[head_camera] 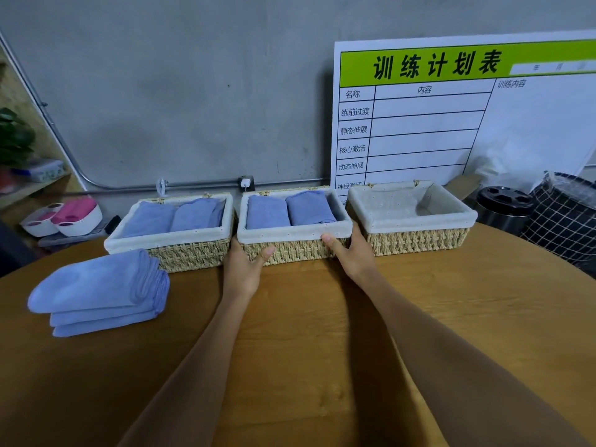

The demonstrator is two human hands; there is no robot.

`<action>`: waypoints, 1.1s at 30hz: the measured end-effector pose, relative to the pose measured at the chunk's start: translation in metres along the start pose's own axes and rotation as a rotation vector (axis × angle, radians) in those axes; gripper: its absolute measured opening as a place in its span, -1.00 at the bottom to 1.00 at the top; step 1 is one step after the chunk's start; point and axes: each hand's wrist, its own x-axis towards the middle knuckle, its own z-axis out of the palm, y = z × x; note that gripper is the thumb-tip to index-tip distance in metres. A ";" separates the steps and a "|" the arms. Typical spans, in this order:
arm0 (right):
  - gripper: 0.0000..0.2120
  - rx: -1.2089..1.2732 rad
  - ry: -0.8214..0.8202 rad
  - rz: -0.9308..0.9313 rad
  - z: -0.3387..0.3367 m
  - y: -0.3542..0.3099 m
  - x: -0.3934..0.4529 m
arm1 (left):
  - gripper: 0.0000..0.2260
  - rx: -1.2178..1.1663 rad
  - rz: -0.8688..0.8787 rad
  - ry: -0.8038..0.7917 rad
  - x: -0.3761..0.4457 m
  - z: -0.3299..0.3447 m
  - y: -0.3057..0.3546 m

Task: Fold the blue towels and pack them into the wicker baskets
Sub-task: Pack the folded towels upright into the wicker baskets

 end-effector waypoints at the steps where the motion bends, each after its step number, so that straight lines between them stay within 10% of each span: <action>1: -0.39 -0.025 0.012 0.016 0.000 -0.002 -0.004 | -0.20 0.028 -0.010 -0.013 -0.002 -0.001 0.001; 12: -0.59 -0.219 -0.078 0.061 -0.053 0.000 -0.089 | -0.47 0.203 0.025 0.060 -0.103 -0.018 0.026; 17: -0.61 -0.215 -0.010 0.126 -0.105 0.017 -0.110 | -0.46 0.240 0.177 -0.155 -0.137 0.036 0.076; 33: -0.09 0.046 0.284 0.214 -0.224 0.098 -0.002 | -0.03 0.087 0.010 -0.138 -0.080 0.201 0.120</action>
